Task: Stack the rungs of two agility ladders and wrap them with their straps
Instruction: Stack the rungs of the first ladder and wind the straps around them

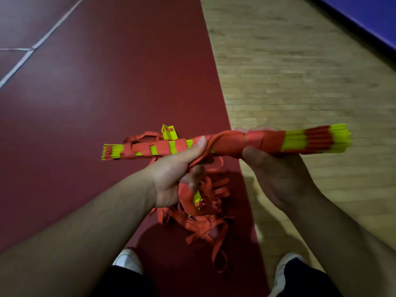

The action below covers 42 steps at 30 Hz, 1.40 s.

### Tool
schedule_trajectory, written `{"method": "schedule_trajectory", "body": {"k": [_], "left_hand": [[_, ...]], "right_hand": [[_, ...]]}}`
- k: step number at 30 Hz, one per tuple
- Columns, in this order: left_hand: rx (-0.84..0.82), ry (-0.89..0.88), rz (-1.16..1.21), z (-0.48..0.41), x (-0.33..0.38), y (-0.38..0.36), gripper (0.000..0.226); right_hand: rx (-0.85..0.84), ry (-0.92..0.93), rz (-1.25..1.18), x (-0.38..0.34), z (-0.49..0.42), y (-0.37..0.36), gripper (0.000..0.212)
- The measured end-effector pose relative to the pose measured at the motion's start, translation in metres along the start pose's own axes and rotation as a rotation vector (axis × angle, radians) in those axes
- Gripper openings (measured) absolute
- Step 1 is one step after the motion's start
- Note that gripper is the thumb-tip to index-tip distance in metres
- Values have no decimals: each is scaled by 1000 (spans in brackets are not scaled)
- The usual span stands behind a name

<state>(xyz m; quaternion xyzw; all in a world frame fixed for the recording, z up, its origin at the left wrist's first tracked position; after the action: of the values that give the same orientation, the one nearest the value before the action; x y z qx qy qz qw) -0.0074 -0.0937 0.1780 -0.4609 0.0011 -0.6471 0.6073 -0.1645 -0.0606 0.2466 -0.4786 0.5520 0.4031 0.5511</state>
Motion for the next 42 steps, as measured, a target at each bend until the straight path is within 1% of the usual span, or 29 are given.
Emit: {"method": "schedule_trajectory", "body": {"k": [1, 3, 5, 7, 8, 10, 11, 13, 14, 15, 17, 19, 20, 22, 23, 24, 26, 28, 30, 33, 36, 37, 40, 41, 42], "left_hand": [[46, -9, -66, -3, -3, 3, 59], [146, -69, -226, -7, -5, 13, 70], [217, -173, -426, -6, 2, 23, 72], [222, -247, -613, -5, 8, 27, 71], [217, -283, -698, -4, 11, 26, 67], [256, -389, -891, -3, 19, 23, 43], [316, -454, -1004, -2, 25, 21, 31], [440, -565, -1221, 4, 34, 16, 24], [448, -614, -1279, 7, 37, 12, 25], [419, -655, -1308, 8, 38, 9, 27], [295, -731, -1328, 10, 38, -2, 30], [186, -822, -1370, 15, 32, -16, 23], [185, -884, -1424, 18, 29, -21, 19], [296, -947, -1536, 21, 28, -24, 19], [315, -941, -1554, 21, 30, -25, 19], [286, -914, -1556, 19, 30, -25, 21], [183, -805, -1513, 12, 27, -23, 28], [99, -731, -1429, 8, 24, -20, 27], [64, -738, -1348, 9, 24, -22, 27], [52, -753, -1349, 10, 22, -24, 48], [60, -735, -1255, 9, 25, -21, 63], [74, -729, -1223, 8, 27, -20, 62], [167, -730, -1030, 10, 38, -11, 42], [209, -728, -983, 11, 42, -6, 43], [252, -715, -985, 12, 47, -1, 48]], "right_hand": [[67, -12, -14, 1, 1, 1, 28], [177, -39, -16, 3, 3, 3, 20], [268, -75, -37, 6, 6, 8, 14], [337, -100, -95, 8, 8, 17, 12], [369, -103, -125, 9, 8, 21, 17], [420, -115, -149, 11, 7, 29, 21], [438, -127, -132, 12, 6, 31, 16], [464, -156, -88, 13, 7, 32, 10], [474, -174, -78, 15, 8, 33, 11], [487, -188, -76, 16, 8, 35, 12], [504, -207, -77, 17, 9, 37, 15], [511, -210, -74, 17, 10, 38, 15], [511, -211, -69, 18, 10, 38, 14], [510, -216, -56, 18, 11, 37, 13], [509, -217, -50, 17, 11, 36, 12], [508, -217, -49, 16, 11, 37, 12], [504, -224, -51, 13, 11, 40, 13], [500, -230, -44, 11, 10, 43, 17], [502, -235, -47, 11, 9, 45, 17], [510, -246, -76, 12, 8, 46, 16], [506, -253, -86, 13, 8, 48, 19], [503, -255, -81, 13, 8, 48, 19], [482, -256, -56, 15, 8, 45, 20], [463, -250, -45, 14, 7, 43, 19], [437, -241, -34, 12, 7, 41, 17]]}}
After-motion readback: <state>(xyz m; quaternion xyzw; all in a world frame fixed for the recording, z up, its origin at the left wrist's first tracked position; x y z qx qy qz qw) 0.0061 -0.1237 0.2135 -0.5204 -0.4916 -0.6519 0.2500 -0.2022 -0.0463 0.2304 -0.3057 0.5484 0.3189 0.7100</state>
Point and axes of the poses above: each hand's wrist, its own z-axis away from the middle knuckle, its own y-axis out of the back of the hand, x = y × z, the point moved 9 cm from there along -z, towards the middle knuckle, and after that the axes turned 11 degrees about z, right-handed, at the moved point
